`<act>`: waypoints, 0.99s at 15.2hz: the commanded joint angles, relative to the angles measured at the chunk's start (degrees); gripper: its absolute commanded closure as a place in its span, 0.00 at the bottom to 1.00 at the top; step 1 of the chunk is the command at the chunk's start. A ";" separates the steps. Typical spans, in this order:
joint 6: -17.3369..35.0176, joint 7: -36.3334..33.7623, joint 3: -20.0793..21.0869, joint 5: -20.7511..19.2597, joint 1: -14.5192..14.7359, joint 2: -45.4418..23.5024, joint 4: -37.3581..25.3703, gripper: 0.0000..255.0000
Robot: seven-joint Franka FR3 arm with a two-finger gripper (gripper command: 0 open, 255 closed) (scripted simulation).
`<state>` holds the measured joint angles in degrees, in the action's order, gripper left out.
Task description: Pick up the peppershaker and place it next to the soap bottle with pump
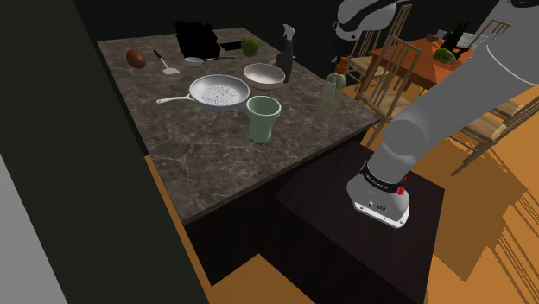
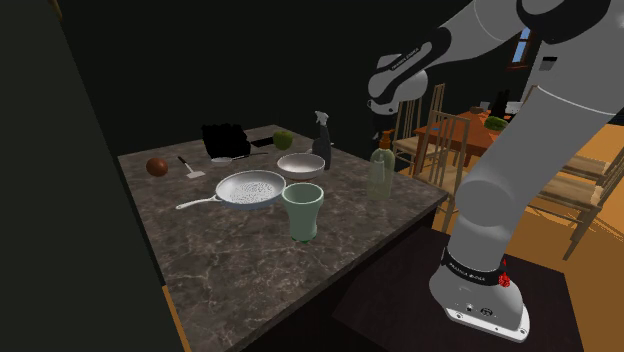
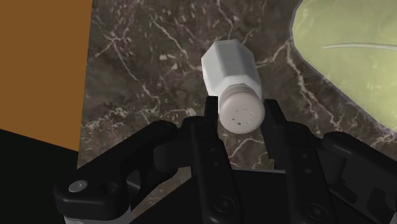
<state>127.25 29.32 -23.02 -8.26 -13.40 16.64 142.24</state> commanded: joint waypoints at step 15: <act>-7.96 -0.62 1.15 -0.44 -0.16 3.68 -4.40 0.00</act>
<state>120.38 28.79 -22.04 -8.76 -13.63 20.16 138.68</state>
